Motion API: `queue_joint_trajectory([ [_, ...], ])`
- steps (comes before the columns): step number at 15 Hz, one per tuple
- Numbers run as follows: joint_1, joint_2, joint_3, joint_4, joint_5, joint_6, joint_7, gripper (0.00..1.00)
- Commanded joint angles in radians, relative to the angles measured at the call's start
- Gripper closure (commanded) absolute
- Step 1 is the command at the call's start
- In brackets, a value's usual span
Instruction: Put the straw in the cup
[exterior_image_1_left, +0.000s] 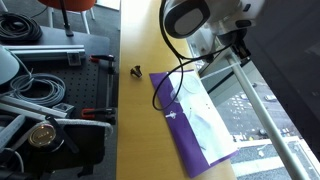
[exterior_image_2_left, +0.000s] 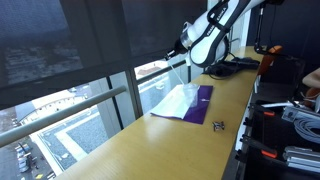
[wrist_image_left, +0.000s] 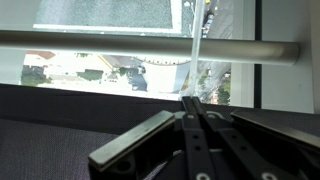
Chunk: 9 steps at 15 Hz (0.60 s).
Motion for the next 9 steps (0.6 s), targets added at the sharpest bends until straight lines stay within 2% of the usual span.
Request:
queue_joint_trajectory([
  [1, 0.066, 0.001, -0.042, -0.075, 0.048, 0.200, -0.006, 1.00],
  [9, 0.128, -0.029, -0.101, -0.134, 0.046, 0.195, -0.007, 1.00],
])
